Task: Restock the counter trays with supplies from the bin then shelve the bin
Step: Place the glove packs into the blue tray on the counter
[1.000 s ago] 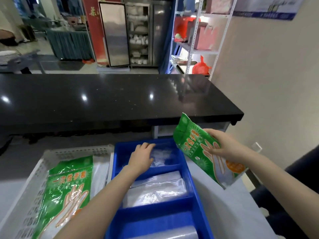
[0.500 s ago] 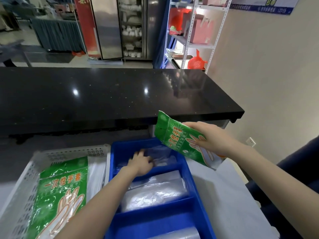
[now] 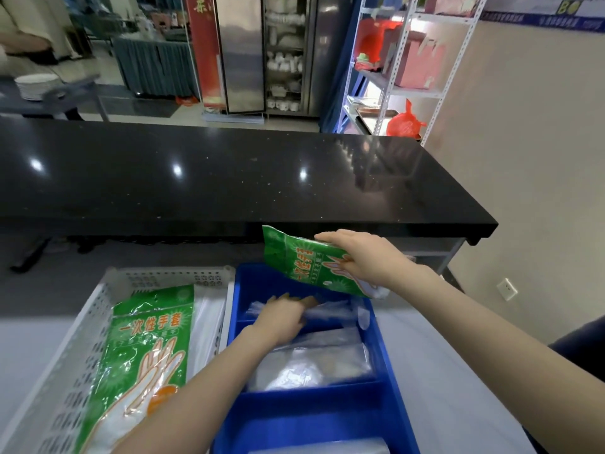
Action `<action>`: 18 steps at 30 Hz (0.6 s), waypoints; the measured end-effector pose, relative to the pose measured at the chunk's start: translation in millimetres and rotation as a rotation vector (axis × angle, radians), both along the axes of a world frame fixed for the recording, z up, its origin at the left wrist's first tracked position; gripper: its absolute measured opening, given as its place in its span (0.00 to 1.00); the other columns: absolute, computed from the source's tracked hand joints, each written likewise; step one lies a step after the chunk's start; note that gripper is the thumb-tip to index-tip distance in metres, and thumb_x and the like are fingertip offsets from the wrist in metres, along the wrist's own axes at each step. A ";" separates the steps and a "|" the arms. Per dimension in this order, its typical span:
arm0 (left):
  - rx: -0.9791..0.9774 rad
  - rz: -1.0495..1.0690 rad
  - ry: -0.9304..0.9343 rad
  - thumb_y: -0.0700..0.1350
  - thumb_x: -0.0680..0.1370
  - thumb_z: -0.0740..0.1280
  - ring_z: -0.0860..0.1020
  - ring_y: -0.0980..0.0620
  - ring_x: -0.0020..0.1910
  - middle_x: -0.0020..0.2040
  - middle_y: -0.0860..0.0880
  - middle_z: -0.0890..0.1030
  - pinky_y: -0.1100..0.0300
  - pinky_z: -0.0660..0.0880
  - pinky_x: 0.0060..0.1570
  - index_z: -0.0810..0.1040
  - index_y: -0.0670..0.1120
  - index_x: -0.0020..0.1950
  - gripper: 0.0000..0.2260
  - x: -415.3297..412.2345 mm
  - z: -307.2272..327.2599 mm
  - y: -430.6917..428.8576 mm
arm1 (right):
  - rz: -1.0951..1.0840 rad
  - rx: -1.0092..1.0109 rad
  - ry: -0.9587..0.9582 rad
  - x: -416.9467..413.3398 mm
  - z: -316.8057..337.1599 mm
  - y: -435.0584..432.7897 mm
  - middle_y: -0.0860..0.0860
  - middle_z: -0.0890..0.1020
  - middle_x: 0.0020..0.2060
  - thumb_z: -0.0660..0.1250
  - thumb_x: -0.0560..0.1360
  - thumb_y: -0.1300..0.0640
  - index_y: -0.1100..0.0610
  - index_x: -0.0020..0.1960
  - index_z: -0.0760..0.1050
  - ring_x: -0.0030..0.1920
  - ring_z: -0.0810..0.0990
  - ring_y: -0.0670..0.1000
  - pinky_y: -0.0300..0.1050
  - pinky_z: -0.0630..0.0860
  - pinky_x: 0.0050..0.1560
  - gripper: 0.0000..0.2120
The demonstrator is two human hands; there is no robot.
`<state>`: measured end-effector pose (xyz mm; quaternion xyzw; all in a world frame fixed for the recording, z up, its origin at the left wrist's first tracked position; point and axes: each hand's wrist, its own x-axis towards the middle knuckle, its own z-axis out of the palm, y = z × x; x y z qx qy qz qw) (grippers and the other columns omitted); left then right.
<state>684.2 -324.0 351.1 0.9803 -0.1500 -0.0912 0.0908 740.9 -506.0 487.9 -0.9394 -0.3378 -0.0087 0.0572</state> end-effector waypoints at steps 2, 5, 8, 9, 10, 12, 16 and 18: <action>0.018 -0.013 -0.161 0.43 0.77 0.62 0.73 0.42 0.59 0.59 0.46 0.80 0.49 0.68 0.56 0.66 0.54 0.69 0.21 -7.2 7.1 2.0 | 0.013 0.020 0.021 2.9 -0.7 7.7 0.44 0.76 0.61 0.66 0.74 0.59 0.41 0.71 0.62 0.58 0.77 0.51 0.49 0.76 0.47 0.30; 0.006 -0.088 -0.398 0.39 0.71 0.67 0.77 0.44 0.49 0.49 0.49 0.82 0.52 0.71 0.47 0.74 0.52 0.62 0.20 -22.2 19.9 8.1 | 0.039 0.065 0.072 7.4 -0.9 23.1 0.45 0.77 0.61 0.67 0.73 0.60 0.42 0.69 0.65 0.59 0.77 0.50 0.50 0.78 0.51 0.28; -0.016 -0.143 -0.492 0.38 0.63 0.73 0.78 0.48 0.39 0.40 0.52 0.81 0.57 0.73 0.39 0.78 0.52 0.54 0.21 -37.9 31.5 15.5 | 0.072 0.093 0.130 12.7 -2.6 42.4 0.46 0.77 0.62 0.68 0.73 0.61 0.43 0.68 0.67 0.59 0.77 0.49 0.51 0.79 0.53 0.27; -0.026 -0.138 -0.491 0.37 0.63 0.73 0.78 0.48 0.38 0.39 0.53 0.80 0.58 0.73 0.39 0.78 0.52 0.53 0.21 -42.2 34.1 18.1 | 0.079 0.089 0.155 14.7 -4.1 48.5 0.46 0.78 0.62 0.68 0.72 0.61 0.44 0.67 0.68 0.59 0.77 0.50 0.52 0.79 0.53 0.27; -0.038 -0.127 -0.479 0.37 0.64 0.72 0.78 0.48 0.38 0.38 0.52 0.80 0.58 0.73 0.39 0.77 0.52 0.54 0.20 -45.9 35.9 20.2 | 0.084 0.094 0.197 16.6 -6.0 54.2 0.46 0.78 0.61 0.68 0.72 0.62 0.45 0.67 0.69 0.59 0.77 0.50 0.52 0.79 0.53 0.26; -0.049 -0.093 -0.443 0.38 0.68 0.69 0.79 0.47 0.38 0.40 0.51 0.80 0.57 0.72 0.39 0.76 0.51 0.56 0.18 -51.9 37.7 24.3 | 0.088 0.135 0.316 19.3 -11.0 63.9 0.47 0.79 0.60 0.69 0.72 0.63 0.47 0.66 0.71 0.58 0.78 0.49 0.50 0.79 0.54 0.25; -0.055 -0.045 -0.416 0.39 0.70 0.67 0.80 0.46 0.40 0.43 0.50 0.81 0.57 0.69 0.37 0.75 0.51 0.57 0.17 -59.0 41.0 29.6 | 0.082 0.099 0.440 23.7 -26.4 75.3 0.49 0.79 0.59 0.70 0.71 0.63 0.50 0.67 0.71 0.57 0.78 0.50 0.49 0.78 0.55 0.26; -0.065 -0.038 -0.406 0.38 0.69 0.68 0.80 0.46 0.38 0.41 0.50 0.81 0.59 0.64 0.36 0.75 0.51 0.56 0.17 -60.0 41.5 31.0 | 0.073 0.023 0.487 26.7 -36.1 74.6 0.49 0.80 0.56 0.71 0.72 0.63 0.51 0.67 0.71 0.56 0.78 0.50 0.47 0.78 0.53 0.26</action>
